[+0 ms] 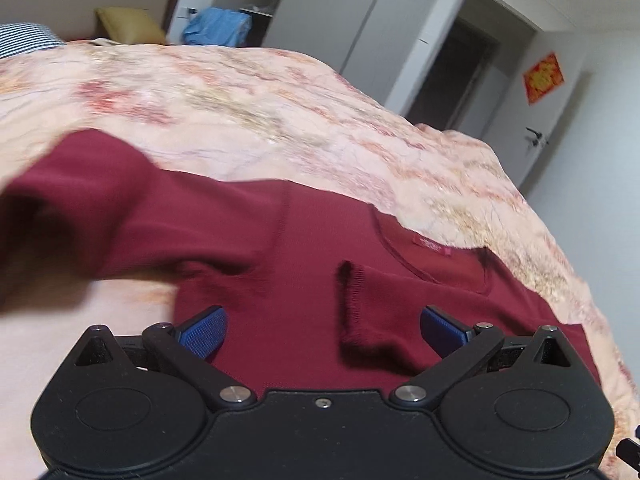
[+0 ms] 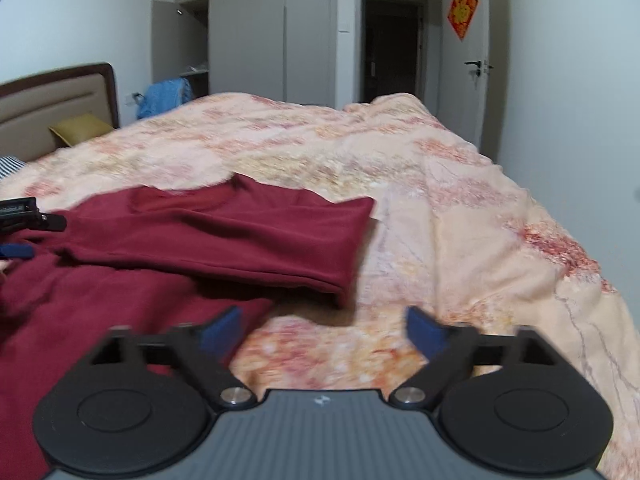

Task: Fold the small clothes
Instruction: 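Grasp the other sleeve cuff with the left gripper and lift it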

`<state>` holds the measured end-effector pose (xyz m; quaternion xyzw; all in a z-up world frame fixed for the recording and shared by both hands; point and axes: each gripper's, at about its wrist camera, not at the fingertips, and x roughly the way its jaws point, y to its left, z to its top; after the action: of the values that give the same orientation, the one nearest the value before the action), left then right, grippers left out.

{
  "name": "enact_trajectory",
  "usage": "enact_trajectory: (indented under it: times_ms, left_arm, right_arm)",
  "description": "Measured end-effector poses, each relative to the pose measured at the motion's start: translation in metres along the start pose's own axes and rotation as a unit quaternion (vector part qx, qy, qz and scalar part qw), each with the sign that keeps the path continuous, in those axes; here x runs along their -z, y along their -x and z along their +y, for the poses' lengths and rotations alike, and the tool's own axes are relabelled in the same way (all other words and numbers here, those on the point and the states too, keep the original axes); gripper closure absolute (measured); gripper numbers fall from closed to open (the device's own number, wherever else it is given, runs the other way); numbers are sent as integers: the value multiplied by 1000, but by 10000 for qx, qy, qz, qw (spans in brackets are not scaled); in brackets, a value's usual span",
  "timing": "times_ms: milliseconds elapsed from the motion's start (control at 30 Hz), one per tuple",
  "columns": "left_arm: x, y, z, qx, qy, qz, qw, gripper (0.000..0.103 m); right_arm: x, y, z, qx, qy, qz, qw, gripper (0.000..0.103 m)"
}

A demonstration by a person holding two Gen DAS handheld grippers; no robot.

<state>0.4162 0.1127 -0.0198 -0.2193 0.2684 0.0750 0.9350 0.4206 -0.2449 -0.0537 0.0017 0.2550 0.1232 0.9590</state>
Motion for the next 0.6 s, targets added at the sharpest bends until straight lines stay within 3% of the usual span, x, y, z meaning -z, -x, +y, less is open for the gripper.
enact_trajectory:
  times_ms: [200, 333, 400, 600]
  left_arm:
    - [7, 59, 53, -249, 347, -66, 9991, 1]
    - [21, 88, 104, -608, 867, 24, 9944, 1]
    - [29, 102, 129, -706, 1144, -154, 9908, 1]
    - [31, 121, 169, -1046, 1688, -675, 9778, 1]
  right_arm:
    - [4, 22, 37, -324, 27, -42, 9995, 0]
    - [19, 28, 64, -740, 48, 66, 9972, 0]
    - [29, 26, 75, -901, 110, 161, 9957, 0]
    - [56, 11, 95, -649, 366, 304, 9968, 0]
